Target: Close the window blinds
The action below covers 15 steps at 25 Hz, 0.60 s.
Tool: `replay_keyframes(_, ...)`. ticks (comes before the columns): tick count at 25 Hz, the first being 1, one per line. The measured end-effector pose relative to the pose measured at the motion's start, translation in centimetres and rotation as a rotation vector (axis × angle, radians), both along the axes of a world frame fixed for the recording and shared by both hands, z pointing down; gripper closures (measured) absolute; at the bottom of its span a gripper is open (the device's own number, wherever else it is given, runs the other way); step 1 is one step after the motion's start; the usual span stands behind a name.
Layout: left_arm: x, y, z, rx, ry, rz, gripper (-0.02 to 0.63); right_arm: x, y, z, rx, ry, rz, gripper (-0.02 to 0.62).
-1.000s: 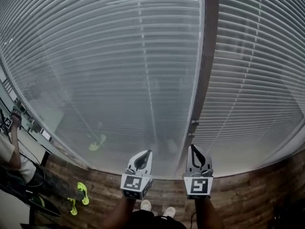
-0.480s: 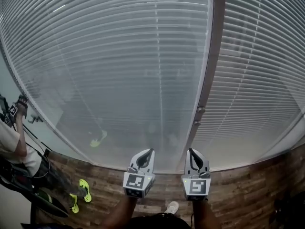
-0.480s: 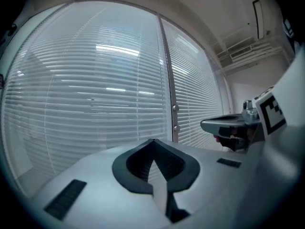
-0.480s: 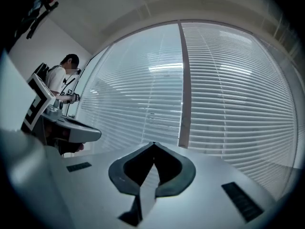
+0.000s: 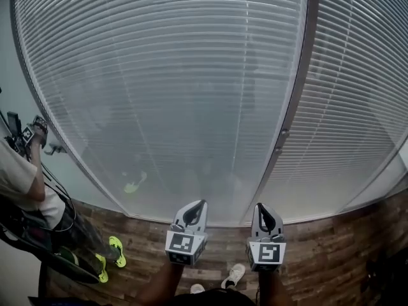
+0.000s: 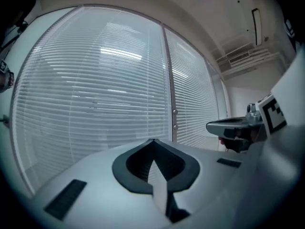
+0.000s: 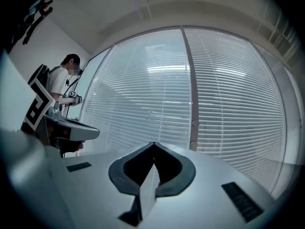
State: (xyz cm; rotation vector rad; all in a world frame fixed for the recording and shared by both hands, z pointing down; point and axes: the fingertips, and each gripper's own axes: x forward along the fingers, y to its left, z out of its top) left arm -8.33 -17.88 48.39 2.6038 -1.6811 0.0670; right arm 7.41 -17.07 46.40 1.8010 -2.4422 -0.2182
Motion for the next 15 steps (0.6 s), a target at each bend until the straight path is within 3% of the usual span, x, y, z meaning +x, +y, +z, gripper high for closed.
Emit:
replay_keyframes(3, -1.5, 2.3, 0.1, 0.007, -0.004, 0.007, 0.606, -2.3, 2.4, 0.1, 0.051, 0.066, -0.019, 0.592)
replay_keyframes(9, -4.2, 6.4, 0.8, -0.007, 0.006, 0.005, 0.606, -4.7, 6.5, 0.4, 0.025, 0.026, -0.026, 0.592)
replay_keyframes(15, -4.5, 9.0, 2.4, -0.03, 0.009, 0.014, 0.606, -5.0, 8.9, 1.9, -0.014, 0.0, -0.013, 0.592)
